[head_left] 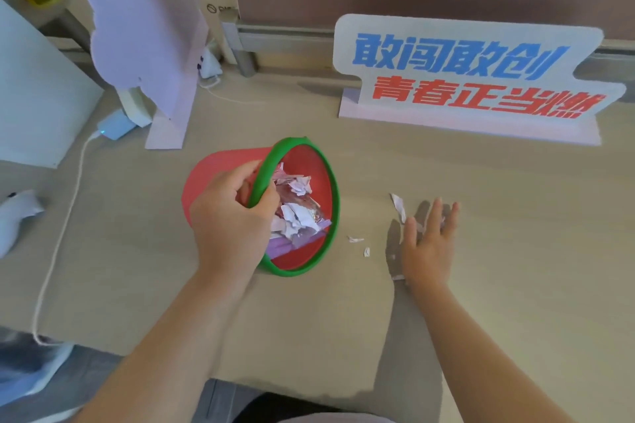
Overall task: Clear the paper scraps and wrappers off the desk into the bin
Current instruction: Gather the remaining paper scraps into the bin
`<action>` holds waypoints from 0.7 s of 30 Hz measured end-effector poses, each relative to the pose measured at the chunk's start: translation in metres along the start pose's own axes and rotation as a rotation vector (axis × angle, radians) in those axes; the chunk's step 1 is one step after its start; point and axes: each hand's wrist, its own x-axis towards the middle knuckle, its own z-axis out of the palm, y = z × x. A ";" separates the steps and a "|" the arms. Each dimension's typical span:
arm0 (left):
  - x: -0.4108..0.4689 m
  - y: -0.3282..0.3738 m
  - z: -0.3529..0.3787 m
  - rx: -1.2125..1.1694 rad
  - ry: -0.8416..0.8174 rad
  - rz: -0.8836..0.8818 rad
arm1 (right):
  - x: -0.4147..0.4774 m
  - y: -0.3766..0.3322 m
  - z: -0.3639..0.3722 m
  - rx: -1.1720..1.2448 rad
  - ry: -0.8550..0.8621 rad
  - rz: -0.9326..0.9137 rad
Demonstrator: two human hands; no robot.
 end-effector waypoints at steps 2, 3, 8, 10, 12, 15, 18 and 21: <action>0.001 0.000 0.000 0.007 0.010 -0.011 | 0.016 -0.010 -0.002 -0.033 -0.077 -0.102; 0.002 0.001 0.000 0.008 0.019 -0.016 | 0.023 -0.015 -0.003 -0.071 -0.118 -0.190; 0.007 -0.002 0.003 0.030 0.039 -0.001 | 0.031 -0.018 0.004 -0.248 -0.441 -0.486; 0.008 -0.003 0.004 0.020 0.042 -0.008 | 0.027 -0.017 0.005 -0.278 -0.528 -0.607; 0.009 -0.003 0.004 0.017 0.046 -0.015 | 0.022 -0.015 0.008 -0.294 -0.604 -0.716; 0.011 -0.003 0.004 0.024 0.046 -0.016 | 0.009 -0.014 0.014 -0.301 -0.676 -0.863; 0.014 -0.003 0.003 0.023 0.044 -0.021 | 0.000 -0.008 0.012 -0.336 -0.718 -1.012; 0.013 -0.003 0.002 0.017 0.044 -0.024 | -0.001 -0.003 -0.004 -0.326 -0.709 -1.068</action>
